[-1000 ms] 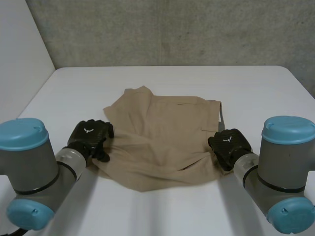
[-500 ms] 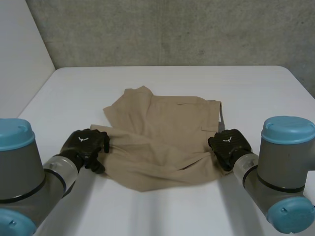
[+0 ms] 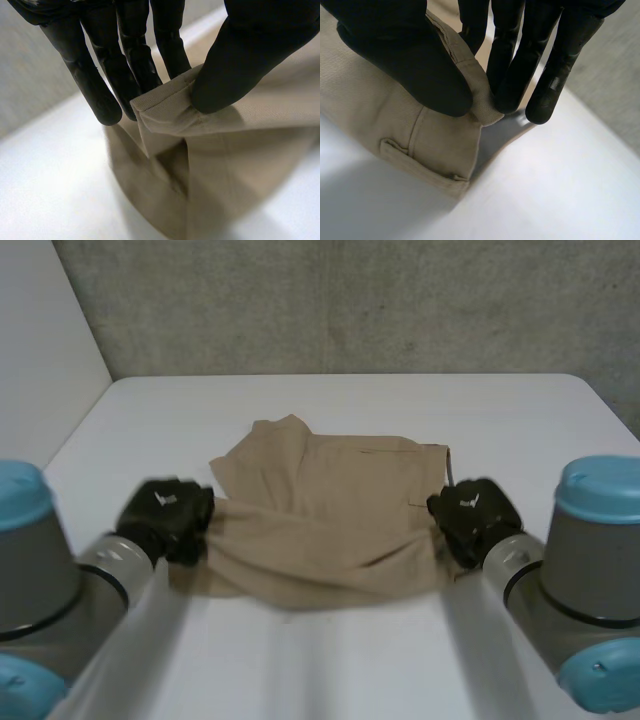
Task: Fold the shorts.
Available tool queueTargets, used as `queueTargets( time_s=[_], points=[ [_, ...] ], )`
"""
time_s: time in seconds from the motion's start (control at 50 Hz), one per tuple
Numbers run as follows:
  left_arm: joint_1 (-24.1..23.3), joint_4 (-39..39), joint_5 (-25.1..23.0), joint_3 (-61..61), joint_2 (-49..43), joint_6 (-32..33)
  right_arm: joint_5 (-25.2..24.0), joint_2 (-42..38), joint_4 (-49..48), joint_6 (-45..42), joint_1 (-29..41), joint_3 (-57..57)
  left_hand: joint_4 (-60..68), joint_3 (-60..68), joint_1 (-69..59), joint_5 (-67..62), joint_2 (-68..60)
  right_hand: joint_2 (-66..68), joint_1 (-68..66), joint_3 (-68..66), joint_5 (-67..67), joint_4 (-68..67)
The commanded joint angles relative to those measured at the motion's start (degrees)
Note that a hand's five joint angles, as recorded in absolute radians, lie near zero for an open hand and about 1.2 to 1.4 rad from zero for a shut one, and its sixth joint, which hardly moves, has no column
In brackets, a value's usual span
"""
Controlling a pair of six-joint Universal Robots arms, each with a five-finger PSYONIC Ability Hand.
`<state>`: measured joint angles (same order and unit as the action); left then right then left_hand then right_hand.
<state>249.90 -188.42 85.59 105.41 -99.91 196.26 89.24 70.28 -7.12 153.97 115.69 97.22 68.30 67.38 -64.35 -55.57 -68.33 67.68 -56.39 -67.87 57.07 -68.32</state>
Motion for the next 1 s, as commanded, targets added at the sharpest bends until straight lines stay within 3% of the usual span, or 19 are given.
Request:
queueTargets(
  time_s=[0.02, 0.16, 0.32, 0.44, 0.6, 0.68, 0.78, 0.84, 0.9, 0.96, 1.0],
  points=[
    [1.38, 6.82, 0.11, -4.07, 18.95, -0.26, -0.03, 13.20, 3.69, -2.35, -0.81, -1.32, 11.70, 12.62, -15.65, -14.43, -11.67, 12.32, -23.61, -12.13, 12.93, -11.68],
    [2.52, 16.48, 0.02, -13.98, 28.98, -0.35, -0.12, 25.41, 8.51, -4.37, -0.64, -7.64, 11.70, 12.62, -15.65, -14.43, -11.67, 12.32, -23.61, -12.13, 12.93, -11.68],
    [2.70, 22.30, 0.19, -20.86, 29.96, -0.44, -3.63, 27.81, 19.06, -5.78, -1.08, -16.70, 11.70, 12.62, -15.65, -14.43, -11.67, 12.32, -23.61, -12.13, 12.93, -11.68],
    [2.70, 22.13, 0.37, -17.79, 23.82, -0.26, -7.06, 20.44, 24.26, -8.42, -4.59, -17.85, 11.70, 12.62, -15.65, -14.43, -11.67, 12.32, -23.61, -12.13, 12.93, -11.68],
    [2.26, 19.14, 0.63, -22.34, 1.50, 0.09, -7.41, 5.59, 22.94, -10.27, -4.33, -22.23, 11.70, 12.62, -15.65, -14.43, -11.67, 12.32, -23.61, -12.13, 12.93, -11.68],
    [1.47, 16.24, 2.30, -33.23, -8.70, 0.18, -6.18, -1.53, 19.61, -9.83, -3.98, -27.77, 11.70, 12.62, -15.65, -14.43, -11.67, 12.32, -23.61, -12.13, 12.93, -11.68],
    [-0.90, 11.16, 6.69, -53.76, -16.27, 0.18, 0.47, -4.97, 5.50, -9.65, -3.28, -35.49, 11.70, 12.62, -15.65, -14.43, -11.67, 12.32, -23.61, -12.13, 12.93, -11.68],
    [-1.52, 4.92, 8.54, -60.75, -16.28, 0.18, 3.39, -4.19, -4.27, -9.74, -2.31, -37.88, 11.70, 12.62, -15.65, -14.43, -11.67, 12.32, -23.61, -12.13, 12.93, -11.68],
    [-2.22, -9.01, 13.71, -65.59, -12.35, 0.96, 4.80, 0.89, -22.87, -10.35, -1.96, -37.98, 11.70, 12.62, -15.65, -14.43, -11.67, 12.32, -23.61, -12.13, 12.93, -11.68],
    [-2.49, -13.01, 15.31, -64.12, -7.51, 1.58, 4.98, 3.63, -29.43, -10.44, -1.61, -36.58, 11.70, 12.62, -15.65, -14.43, -11.67, 12.32, -23.61, -12.13, 12.93, -11.68],
    [-2.49, -14.08, 15.31, -60.71, -4.78, 1.67, 4.63, 4.25, -27.70, -10.53, -1.61, -35.26, 11.70, 12.62, -15.65, -14.43, -11.67, 12.32, -23.61, -12.13, 12.93, -11.68]
  ],
)
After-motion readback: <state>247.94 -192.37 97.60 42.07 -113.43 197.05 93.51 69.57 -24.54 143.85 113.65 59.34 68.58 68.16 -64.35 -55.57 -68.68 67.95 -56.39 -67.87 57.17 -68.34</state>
